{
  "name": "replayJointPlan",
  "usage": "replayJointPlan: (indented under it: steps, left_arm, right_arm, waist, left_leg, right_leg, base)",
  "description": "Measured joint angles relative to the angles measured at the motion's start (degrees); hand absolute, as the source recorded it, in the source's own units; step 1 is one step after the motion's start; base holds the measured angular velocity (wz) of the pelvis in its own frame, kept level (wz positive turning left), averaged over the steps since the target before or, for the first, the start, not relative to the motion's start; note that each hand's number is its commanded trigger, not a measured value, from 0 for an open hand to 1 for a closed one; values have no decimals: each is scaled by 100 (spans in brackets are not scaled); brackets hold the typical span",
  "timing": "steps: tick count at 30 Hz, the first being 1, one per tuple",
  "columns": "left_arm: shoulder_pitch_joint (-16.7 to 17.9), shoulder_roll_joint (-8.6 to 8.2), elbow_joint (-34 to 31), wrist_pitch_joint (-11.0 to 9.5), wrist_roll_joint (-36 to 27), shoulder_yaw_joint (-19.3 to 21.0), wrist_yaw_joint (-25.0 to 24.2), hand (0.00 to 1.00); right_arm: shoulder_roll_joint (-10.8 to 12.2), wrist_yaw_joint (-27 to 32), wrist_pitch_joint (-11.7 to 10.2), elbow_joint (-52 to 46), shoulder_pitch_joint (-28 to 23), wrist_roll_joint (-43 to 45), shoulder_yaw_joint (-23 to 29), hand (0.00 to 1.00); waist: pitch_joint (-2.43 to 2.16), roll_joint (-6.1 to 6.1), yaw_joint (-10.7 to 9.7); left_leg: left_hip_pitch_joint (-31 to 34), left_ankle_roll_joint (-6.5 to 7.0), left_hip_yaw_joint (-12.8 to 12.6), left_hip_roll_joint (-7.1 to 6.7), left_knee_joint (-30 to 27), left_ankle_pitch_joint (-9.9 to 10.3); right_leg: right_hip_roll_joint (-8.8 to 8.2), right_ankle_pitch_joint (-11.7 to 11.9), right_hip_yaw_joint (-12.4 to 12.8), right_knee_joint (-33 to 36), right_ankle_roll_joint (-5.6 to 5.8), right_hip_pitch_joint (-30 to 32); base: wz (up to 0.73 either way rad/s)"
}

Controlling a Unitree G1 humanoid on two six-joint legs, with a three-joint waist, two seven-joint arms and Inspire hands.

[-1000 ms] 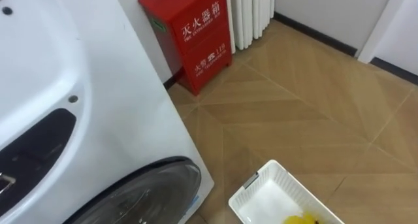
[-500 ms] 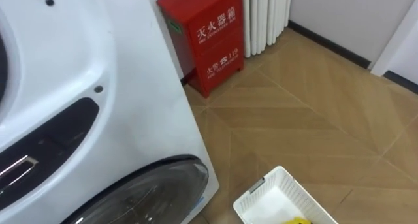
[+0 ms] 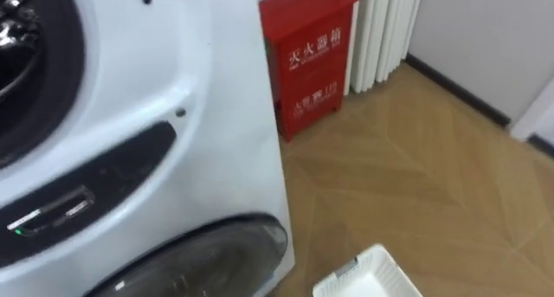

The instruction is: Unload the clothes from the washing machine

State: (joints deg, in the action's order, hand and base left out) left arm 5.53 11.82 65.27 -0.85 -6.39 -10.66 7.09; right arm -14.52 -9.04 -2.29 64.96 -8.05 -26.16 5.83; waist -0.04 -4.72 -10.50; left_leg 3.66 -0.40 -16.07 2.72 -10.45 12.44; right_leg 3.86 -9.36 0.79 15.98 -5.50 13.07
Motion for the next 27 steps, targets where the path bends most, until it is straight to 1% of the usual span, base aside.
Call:
replayJointPlan:
  steps: [2, 3, 4, 5, 6, 7, 8, 9, 10, 11, 12, 13, 14, 16, 18, 20, 21, 22, 23, 24, 26, 27]
  left_arm:
    - [136, -5, -30, 8, 204, 130, 2, 0]
    - [154, -5, -30, 11, 249, 148, 8, 0]
    - [163, -4, -28, 17, 339, 154, 23, 0]
    - [171, -11, -29, 27, 450, 181, 28, 0]
    - [173, -19, -37, 37, 499, 216, 37, 0]
    - [169, -49, -59, 46, 598, 330, 111, 0]
    - [168, -87, -84, 49, 671, 435, 177, 0]
    - [168, -108, -86, 54, 694, 449, 211, 0]
    - [177, -151, -87, 60, 708, 460, 258, 0]
    - [193, -196, -88, 76, 767, 533, 279, 0]
    - [196, -219, -92, 92, 854, 573, 290, 0]
    - [220, -243, -121, 114, 954, 629, 339, 0]
    - [249, -242, -132, 122, 1027, 714, 365, 0]
    - [320, -241, -162, 128, 1109, 925, 408, 0]
    - [383, -245, -162, 169, 1124, 1083, 509, 0]
    - [505, -246, -170, 216, 1329, 1246, 641, 0]
    - [542, -246, -176, 222, 1355, 1268, 671, 0]
    - [598, -248, -177, 262, 1365, 1271, 755, 0]
    - [643, -250, -182, 323, 1373, 1271, 834, 0]
    - [657, -253, -183, 347, 1384, 1271, 873, 0]
    - [677, -273, -193, 427, 1520, 1270, 1007, 0]
    - [671, -279, -199, 450, 1554, 1270, 1019, 0]
  right_arm:
    - [45, -121, 51, 76, -48, 150, -9, 0]
    - [56, -152, 64, 130, -46, 177, -13, 0]
    - [97, -169, 100, 214, -48, 181, -15, 0]
    - [147, -173, 126, 291, -42, 201, -15, 0]
    - [186, -175, 126, 328, -44, 203, -15, 0]
    - [273, -165, 129, 394, -56, 195, -24, 0]
    - [356, -159, 162, 406, -61, 201, -43, 0]
    - [387, -155, 174, 417, -59, 201, -76, 0]
    - [424, -148, 209, 437, -52, 203, -180, 0]
    - [452, -134, 248, 445, -29, 284, -240, 0]
    - [463, -110, 251, 460, -28, 328, -237, 0]
    - [463, -47, 259, 544, 10, 413, -238, 0]
    - [471, 16, 285, 628, 35, 454, -239, 0]
    - [502, 72, 315, 632, 22, 497, -238, 0]
    - [511, 116, 351, 610, 18, 584, -238, 0]
    - [562, 250, 362, 583, 28, 758, -239, 0]
    - [573, 284, 363, 582, 39, 789, -241, 0]
    - [586, 341, 366, 582, 53, 853, -281, 0]
    - [590, 411, 371, 583, 67, 899, -378, 0]
    - [588, 441, 373, 584, 83, 903, -439, 0]
    - [588, 521, 418, 592, 163, 902, -631, 0]
    - [586, 534, 435, 599, 180, 905, -690, 0]
  waist:
    - [35, 57, 0]
    - [42, 74, 6]
    - [61, 126, 16]
    - [62, 176, 34]
    - [56, 194, 51]
    - [21, 255, 150]
    - [20, 320, 249]
    - [14, 341, 291]
    - [-9, 375, 324]
    - [-5, 386, 405]
    - [-5, 393, 445]
    - [7, 415, 473]
    - [19, 455, 490]
    - [28, 478, 575]
    - [25, 511, 621]
    - [21, 557, 658]
    - [22, 568, 673]
    - [38, 594, 719]
    - [43, 605, 764]
    - [42, 615, 782]
    - [59, 646, 795]
    - [60, 653, 799]
  left_leg:
    - [-218, -1, 58, 2, 97, 0]
    - [-263, -1, 73, 2, 107, 0]
    - [-346, -1, 107, 0, 110, 1]
    - [-409, -1, 153, -2, 111, 0]
    - [-441, -1, 189, -3, 112, 0]
    - [-475, 0, 225, -4, 112, 1]
    - [-528, 0, 250, -4, 113, 1]
    - [-550, 0, 272, -4, 113, 1]
    - [-581, 0, 344, -11, 114, 2]
    - [-627, -1, 438, -20, 122, 2]
    - [-657, -1, 450, -23, 128, 2]
    - [-718, -1, 482, -30, 134, 2]
    - [-765, -1, 544, -37, 147, 2]
    - [-844, -1, 558, -35, 187, 2]
    - [-849, -1, 597, -37, 186, 2]
    - [-858, -1, 609, -40, 187, 2]
    - [-871, -1, 611, -39, 187, 2]
    - [-909, -1, 632, -41, 187, 2]
    - [-932, -2, 691, -45, 187, 2]
    - [-932, -2, 694, -45, 187, 3]
    - [-937, -2, 703, -43, 185, 3]
    - [-941, -2, 716, -44, 182, 3]
  right_leg:
    - [6, 1, -80, -139, 1, -253]
    - [2, 1, -104, -155, 2, -339]
    - [-7, 2, -132, -236, 3, -478]
    - [-20, 2, -209, -296, 5, -596]
    - [-25, 5, -252, -353, 8, -638]
    - [-23, 5, -265, -432, 8, -696]
    - [-22, 7, -273, -454, 10, -760]
    - [-22, 10, -276, -465, 12, -805]
    - [-26, 13, -287, -535, 15, -870]
    - [-37, 19, -341, -555, 20, -969]
    - [-38, 19, -347, -578, 20, -1021]
    - [-51, 20, -405, -641, 22, -1114]
    - [-57, 13, -437, -676, 31, -1202]
    - [-52, 9, -479, -746, 29, -1305]
    - [-61, 3, -546, -778, 31, -1353]
    - [-67, 3, -592, -818, 31, -1431]
    - [-67, 3, -589, -819, 31, -1446]
    - [-65, 3, -584, -824, 31, -1490]
    - [-66, 1, -585, -831, 33, -1520]
    - [-65, 1, -585, -831, 34, -1522]
    - [-64, 2, -613, -827, 33, -1535]
    - [-64, 2, -619, -827, 33, -1544]
  base:
    - [12]
    - [21]
    - [26]
    - [29]
    - [24]
    - [13]
    - [6]
    - [5]
    - [14]
    - [15]
    - [20]
    - [23]
    - [26]
    - [19]
    - [18]
    - [16]
    - [0]
    - [0]
    - [0]
    - [4]
    - [8]
    - [8]
